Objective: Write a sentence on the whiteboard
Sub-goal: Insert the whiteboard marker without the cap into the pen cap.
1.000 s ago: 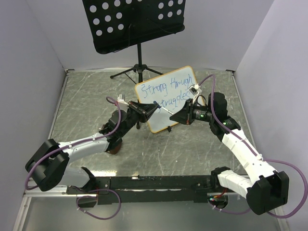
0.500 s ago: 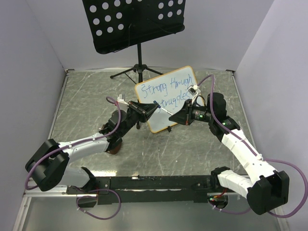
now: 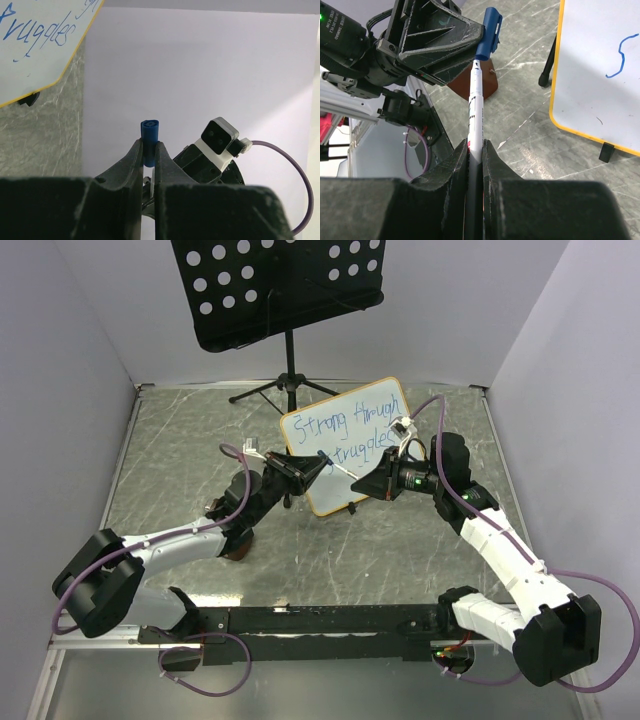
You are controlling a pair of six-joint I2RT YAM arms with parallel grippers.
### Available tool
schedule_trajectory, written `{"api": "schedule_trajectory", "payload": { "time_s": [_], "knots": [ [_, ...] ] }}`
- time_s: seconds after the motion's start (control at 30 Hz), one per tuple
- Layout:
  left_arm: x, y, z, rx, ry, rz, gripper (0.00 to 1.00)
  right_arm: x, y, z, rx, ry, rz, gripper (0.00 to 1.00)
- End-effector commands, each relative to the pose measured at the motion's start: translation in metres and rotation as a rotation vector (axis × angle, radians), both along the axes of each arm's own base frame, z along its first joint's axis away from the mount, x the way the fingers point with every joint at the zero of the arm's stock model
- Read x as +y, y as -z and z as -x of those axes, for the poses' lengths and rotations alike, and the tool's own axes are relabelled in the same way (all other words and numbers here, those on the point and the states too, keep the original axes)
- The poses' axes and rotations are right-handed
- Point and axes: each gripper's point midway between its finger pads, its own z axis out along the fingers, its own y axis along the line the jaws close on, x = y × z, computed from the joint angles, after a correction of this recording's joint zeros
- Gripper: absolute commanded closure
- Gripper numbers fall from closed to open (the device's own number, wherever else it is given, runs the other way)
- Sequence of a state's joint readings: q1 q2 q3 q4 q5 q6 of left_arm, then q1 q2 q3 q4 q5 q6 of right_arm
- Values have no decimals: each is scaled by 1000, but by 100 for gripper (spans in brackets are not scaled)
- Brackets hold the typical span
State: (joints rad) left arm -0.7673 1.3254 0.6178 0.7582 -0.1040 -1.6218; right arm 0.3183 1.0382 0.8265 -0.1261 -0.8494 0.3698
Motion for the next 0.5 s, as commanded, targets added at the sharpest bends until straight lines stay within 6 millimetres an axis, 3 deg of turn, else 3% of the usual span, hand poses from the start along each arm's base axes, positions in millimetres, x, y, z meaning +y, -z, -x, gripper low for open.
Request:
{"api": "schedule_trajectory", "payload": {
  "time_s": [0.0, 0.47],
  "knots": [
    [6, -32, 5, -53, -7, 113, 96, 3, -17, -2, -46, -6, -19, 100],
    [5, -36, 4, -57, -2, 130, 96, 3, -12, -3, -36, -2, -15, 100]
  ]
}}
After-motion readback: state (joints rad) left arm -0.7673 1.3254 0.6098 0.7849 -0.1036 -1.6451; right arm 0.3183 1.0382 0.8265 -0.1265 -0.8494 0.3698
